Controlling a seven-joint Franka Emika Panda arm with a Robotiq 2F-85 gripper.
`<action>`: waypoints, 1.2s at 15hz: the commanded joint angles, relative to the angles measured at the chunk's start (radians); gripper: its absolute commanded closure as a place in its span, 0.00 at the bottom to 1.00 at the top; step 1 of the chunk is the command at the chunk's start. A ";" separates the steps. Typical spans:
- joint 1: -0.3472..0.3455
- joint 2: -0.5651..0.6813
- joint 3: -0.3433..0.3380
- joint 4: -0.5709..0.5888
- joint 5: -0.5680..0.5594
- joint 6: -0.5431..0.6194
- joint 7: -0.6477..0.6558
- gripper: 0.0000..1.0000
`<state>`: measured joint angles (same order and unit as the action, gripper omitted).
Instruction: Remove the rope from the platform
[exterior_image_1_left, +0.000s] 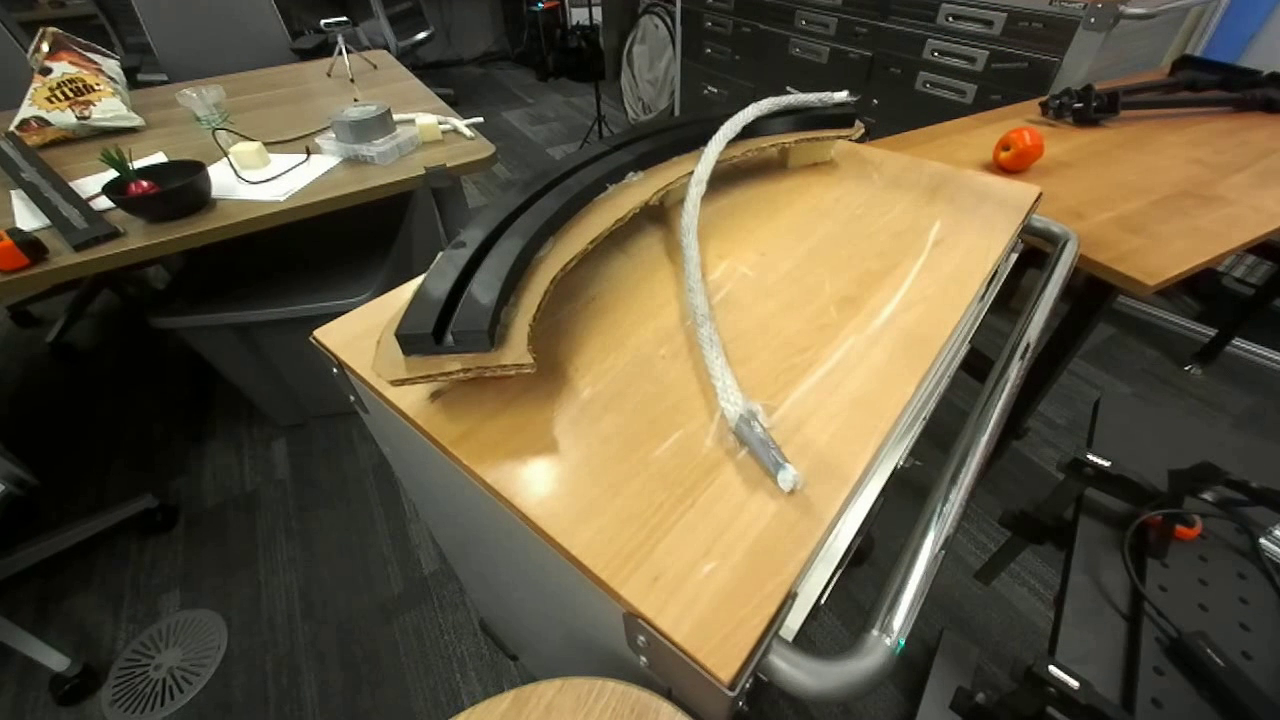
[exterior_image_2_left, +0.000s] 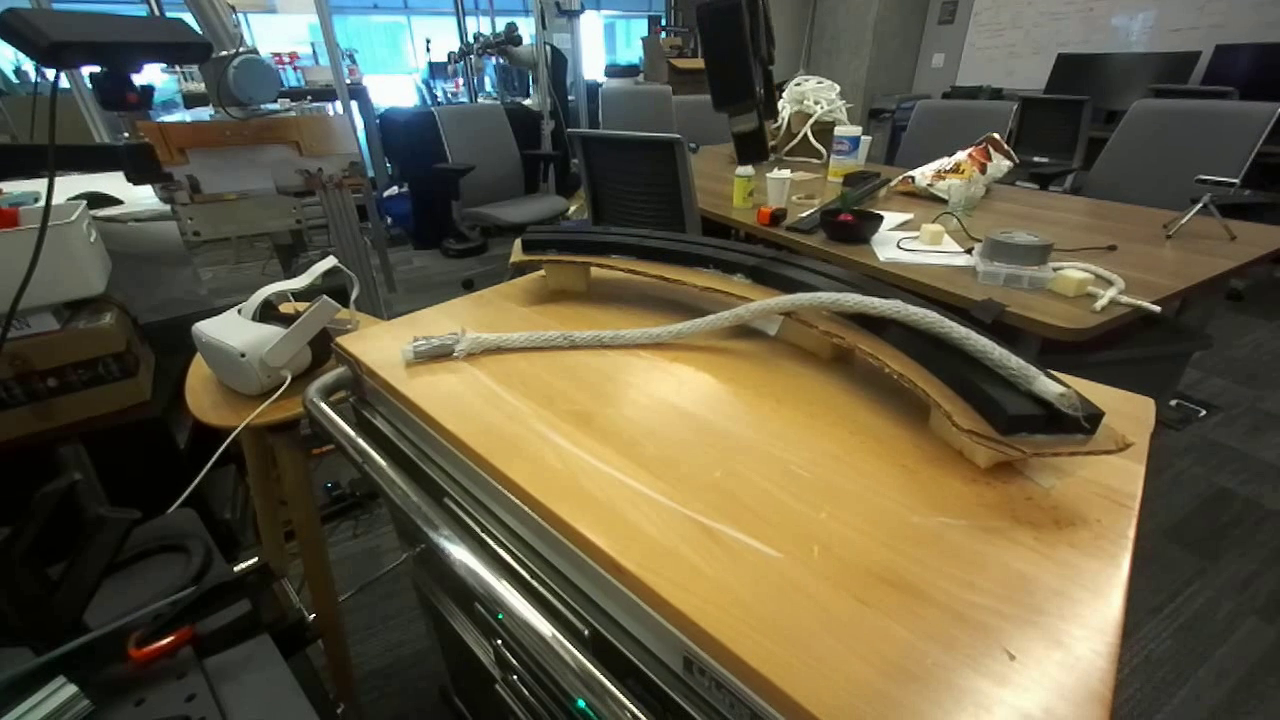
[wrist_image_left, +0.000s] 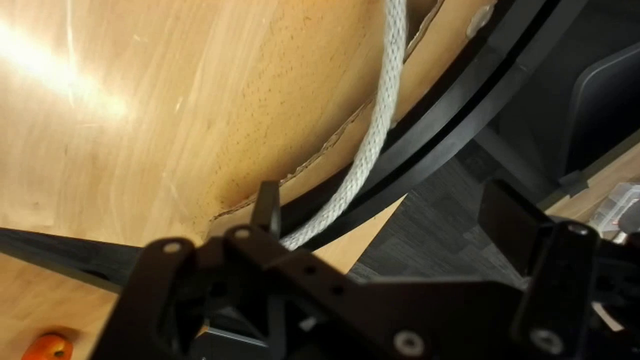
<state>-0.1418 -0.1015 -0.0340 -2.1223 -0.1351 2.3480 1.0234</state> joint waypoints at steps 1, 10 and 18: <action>0.010 0.000 -0.007 -0.006 0.000 -0.003 -0.001 0.00; 0.020 0.120 -0.012 0.176 0.002 -0.126 0.010 0.00; 0.024 0.433 -0.105 0.484 0.027 -0.186 0.123 0.00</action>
<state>-0.1258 0.2076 -0.1010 -1.7865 -0.1328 2.2023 1.0951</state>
